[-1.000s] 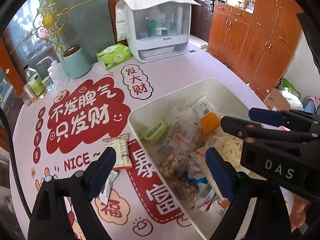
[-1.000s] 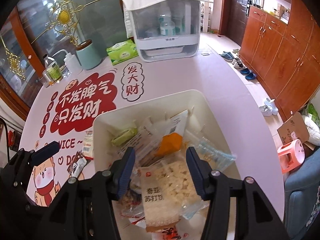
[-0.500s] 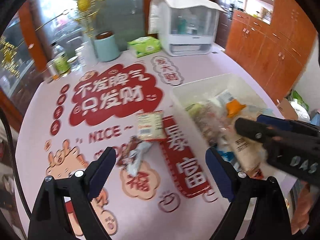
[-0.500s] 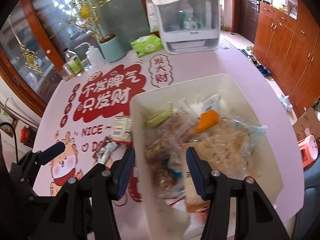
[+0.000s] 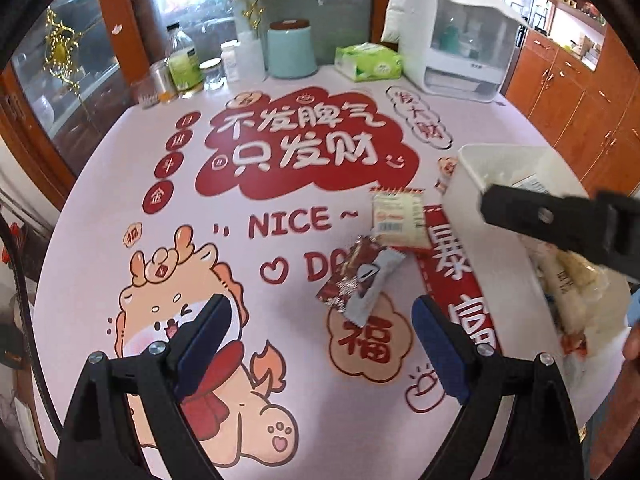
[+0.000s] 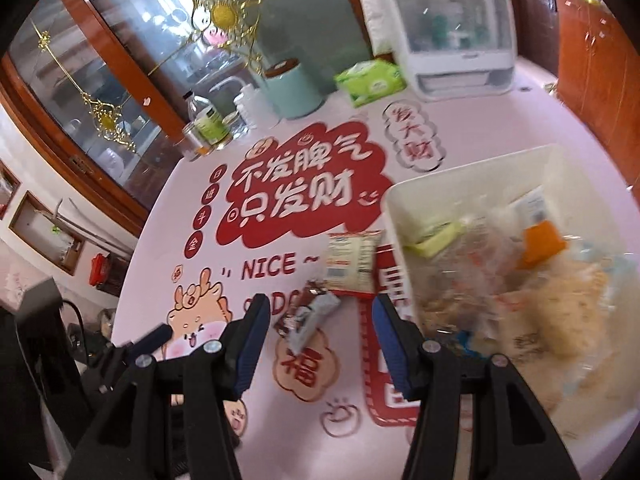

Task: Organize snacks
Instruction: 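Move both open tools back toward the brown bar and cream packet, then grasp the cream LIPO packet with right tool while left tool grasps the brown chocolate bar, then carry both packets over the white tray and open both tools to drop them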

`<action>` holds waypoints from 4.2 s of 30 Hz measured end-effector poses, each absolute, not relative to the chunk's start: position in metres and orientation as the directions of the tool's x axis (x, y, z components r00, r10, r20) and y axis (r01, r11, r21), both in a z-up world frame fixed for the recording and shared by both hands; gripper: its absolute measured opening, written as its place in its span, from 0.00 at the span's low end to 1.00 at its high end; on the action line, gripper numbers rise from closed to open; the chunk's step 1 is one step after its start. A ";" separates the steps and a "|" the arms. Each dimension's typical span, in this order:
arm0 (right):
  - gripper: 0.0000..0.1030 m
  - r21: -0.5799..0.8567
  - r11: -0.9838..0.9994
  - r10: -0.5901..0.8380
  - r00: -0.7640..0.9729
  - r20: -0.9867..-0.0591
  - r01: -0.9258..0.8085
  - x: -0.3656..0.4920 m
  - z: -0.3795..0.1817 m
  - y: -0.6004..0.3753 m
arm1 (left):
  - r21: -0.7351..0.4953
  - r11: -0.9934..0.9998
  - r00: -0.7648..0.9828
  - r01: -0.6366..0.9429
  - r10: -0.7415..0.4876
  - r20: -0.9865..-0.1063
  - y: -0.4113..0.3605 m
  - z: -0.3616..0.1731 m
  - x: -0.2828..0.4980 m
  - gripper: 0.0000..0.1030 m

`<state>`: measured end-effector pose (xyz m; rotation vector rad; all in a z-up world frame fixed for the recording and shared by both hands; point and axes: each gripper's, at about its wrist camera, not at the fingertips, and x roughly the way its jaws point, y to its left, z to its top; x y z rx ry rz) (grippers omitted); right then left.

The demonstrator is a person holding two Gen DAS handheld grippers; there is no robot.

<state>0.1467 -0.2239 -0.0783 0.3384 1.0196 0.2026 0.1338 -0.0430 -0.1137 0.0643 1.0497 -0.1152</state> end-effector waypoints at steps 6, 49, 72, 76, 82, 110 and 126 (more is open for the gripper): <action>0.53 0.379 0.925 0.348 0.473 -0.809 -0.031 0.172 -0.105 -0.197 | -0.009 0.995 0.474 0.098 -0.055 -0.879 -0.031 -0.130 0.145 0.89; 0.53 0.138 0.987 0.160 0.421 -0.893 -0.082 0.230 -0.201 -0.189 | -0.022 0.981 0.422 0.193 -0.103 -0.901 -0.062 -0.212 0.209 0.35; 0.60 0.097 0.990 0.054 0.369 -0.928 0.098 0.270 -0.207 -0.176 | -0.052 0.994 0.448 0.101 -0.092 -0.889 -0.022 -0.191 0.191 0.31; 0.64 0.005 0.998 -0.015 0.360 -0.933 0.056 0.270 -0.211 -0.161 | -0.052 0.995 0.447 0.085 -0.085 -0.890 -0.016 -0.189 0.191 0.31; 0.68 -0.010 0.998 -0.030 0.360 -0.932 0.057 0.266 -0.212 -0.157 | -0.047 0.996 0.448 0.076 -0.076 -0.891 -0.010 -0.187 0.189 0.31; 0.45 0.149 0.983 0.182 0.540 -0.822 -0.103 0.098 -0.075 -0.241 | -0.048 0.945 0.557 0.323 -0.231 -0.798 -0.120 -0.059 0.119 0.30; 0.45 0.127 0.956 -0.057 0.593 -0.803 0.264 0.099 -0.045 -0.402 | -0.024 0.847 0.538 0.531 -0.360 -0.762 -0.271 -0.033 0.162 0.31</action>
